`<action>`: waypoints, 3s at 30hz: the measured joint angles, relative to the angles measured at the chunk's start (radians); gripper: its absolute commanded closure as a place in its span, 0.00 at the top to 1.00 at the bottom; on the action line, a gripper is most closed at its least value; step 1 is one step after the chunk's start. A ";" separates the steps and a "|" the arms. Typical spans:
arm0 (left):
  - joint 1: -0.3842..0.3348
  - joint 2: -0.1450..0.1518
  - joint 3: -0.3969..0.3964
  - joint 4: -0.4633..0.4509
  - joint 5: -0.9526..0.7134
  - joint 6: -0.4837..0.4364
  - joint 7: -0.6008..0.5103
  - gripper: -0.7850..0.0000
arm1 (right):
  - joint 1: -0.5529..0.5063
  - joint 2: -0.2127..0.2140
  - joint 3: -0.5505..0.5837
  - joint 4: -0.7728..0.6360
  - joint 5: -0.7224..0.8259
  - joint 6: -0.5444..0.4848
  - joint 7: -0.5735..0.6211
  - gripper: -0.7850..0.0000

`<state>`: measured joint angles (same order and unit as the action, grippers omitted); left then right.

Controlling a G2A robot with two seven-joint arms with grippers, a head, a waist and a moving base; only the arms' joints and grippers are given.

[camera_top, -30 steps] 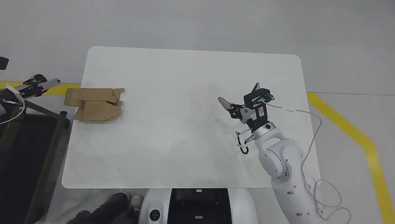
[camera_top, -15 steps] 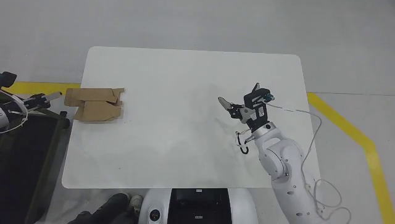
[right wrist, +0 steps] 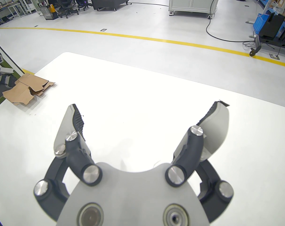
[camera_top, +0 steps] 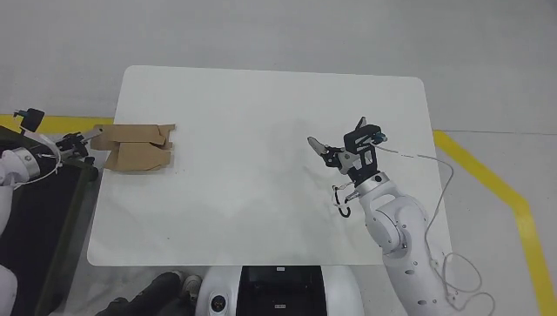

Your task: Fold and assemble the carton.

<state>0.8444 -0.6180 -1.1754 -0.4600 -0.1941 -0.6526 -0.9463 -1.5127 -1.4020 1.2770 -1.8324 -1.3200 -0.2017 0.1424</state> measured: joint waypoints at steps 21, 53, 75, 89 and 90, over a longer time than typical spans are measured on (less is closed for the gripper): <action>-0.152 -0.062 0.033 0.225 0.026 -0.039 -0.038 0.00 | 0.000 0.000 0.000 0.000 0.000 0.000 0.000 1.00; 0.010 0.022 -0.199 -0.344 -0.639 0.222 -0.444 0.00 | 0.000 0.000 0.000 0.000 0.000 0.000 0.000 1.00; -0.082 -0.109 0.021 -0.609 -0.710 0.315 -0.537 0.00 | 0.000 0.000 0.000 0.000 0.000 0.000 0.000 1.00; -0.230 -0.216 0.179 -0.507 -0.644 0.306 -0.528 0.00 | 0.000 0.000 0.000 0.000 0.000 0.000 0.000 1.00; -0.234 -0.218 0.181 -0.506 -0.634 0.306 -0.528 0.00 | 0.000 0.000 0.000 0.000 0.000 0.000 0.000 1.00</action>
<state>0.6105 -0.8356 -0.9942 -0.9662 -0.8280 -0.3469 -1.4738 -1.5127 -1.4020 1.2770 -1.8324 -1.3200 -0.2017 0.1424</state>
